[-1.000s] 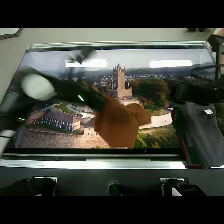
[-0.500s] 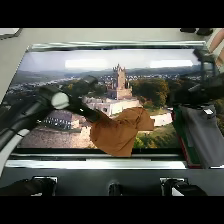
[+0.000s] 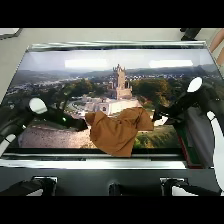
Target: Fold the shirts.
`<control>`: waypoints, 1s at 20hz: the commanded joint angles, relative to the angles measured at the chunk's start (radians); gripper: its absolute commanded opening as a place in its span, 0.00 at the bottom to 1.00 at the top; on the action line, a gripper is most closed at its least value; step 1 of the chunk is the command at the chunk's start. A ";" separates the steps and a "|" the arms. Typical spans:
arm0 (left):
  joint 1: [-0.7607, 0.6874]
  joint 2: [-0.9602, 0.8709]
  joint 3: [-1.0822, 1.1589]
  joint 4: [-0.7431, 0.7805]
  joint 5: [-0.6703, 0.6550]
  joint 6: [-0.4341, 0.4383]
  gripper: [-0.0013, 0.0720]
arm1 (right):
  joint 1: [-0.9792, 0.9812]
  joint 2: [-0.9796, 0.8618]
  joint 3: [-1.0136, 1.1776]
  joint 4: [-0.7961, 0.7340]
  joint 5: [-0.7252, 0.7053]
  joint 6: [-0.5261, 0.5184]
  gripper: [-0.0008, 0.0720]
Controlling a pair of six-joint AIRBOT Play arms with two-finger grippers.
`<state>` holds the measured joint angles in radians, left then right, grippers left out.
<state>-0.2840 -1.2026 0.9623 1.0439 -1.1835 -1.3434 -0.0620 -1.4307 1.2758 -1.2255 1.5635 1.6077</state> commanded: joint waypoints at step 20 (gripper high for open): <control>-0.172 0.039 -0.155 -0.112 0.362 0.096 0.05 | -0.008 -0.293 -0.022 0.136 -0.177 0.033 0.06</control>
<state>-0.4557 -1.1904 0.8070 0.9245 -0.8230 -1.2484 -0.0692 -1.7103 1.2488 -1.1091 1.3952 1.6341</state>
